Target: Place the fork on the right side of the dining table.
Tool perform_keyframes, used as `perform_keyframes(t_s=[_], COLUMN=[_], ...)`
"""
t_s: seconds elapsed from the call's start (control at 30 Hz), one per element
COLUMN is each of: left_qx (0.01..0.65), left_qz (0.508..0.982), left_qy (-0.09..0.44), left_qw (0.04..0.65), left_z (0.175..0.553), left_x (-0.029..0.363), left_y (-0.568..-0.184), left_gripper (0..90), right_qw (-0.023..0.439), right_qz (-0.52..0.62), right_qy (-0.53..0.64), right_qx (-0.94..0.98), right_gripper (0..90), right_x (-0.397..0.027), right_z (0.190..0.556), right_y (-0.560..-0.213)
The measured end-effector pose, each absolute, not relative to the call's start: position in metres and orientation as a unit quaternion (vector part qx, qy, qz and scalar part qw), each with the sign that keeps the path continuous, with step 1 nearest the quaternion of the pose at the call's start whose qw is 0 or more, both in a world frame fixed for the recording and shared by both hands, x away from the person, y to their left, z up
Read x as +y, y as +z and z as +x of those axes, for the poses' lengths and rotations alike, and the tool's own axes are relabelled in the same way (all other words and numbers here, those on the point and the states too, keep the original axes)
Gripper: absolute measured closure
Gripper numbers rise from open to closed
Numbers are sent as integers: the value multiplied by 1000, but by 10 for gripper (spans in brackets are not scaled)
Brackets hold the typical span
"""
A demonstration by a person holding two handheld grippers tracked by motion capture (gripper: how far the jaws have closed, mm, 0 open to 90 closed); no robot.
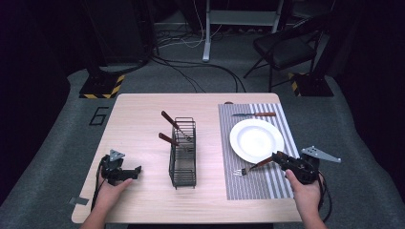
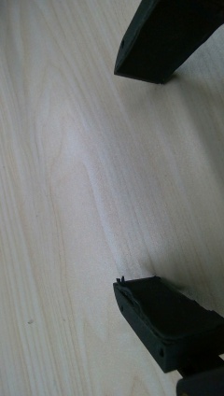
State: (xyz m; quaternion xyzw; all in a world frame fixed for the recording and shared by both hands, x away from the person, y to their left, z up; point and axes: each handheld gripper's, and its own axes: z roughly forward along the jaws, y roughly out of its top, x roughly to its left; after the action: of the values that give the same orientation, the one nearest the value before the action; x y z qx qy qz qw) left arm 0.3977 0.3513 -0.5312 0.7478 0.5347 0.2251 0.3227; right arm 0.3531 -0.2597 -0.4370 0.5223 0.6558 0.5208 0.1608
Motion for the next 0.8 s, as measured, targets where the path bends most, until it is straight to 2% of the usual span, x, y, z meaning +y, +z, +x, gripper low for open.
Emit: perform_keyframes(t_s=[0.8], left_qx=[535], left_qz=[747], left_qy=[225], left_qw=[323], left_z=[398], left_x=[351], left_y=[-531], left_gripper=[3], right_qw=[138], right_qz=[583], right_qy=[518], right_qx=[610], right_gripper=[646], right_x=[-282], right_z=[358], right_y=[-469])
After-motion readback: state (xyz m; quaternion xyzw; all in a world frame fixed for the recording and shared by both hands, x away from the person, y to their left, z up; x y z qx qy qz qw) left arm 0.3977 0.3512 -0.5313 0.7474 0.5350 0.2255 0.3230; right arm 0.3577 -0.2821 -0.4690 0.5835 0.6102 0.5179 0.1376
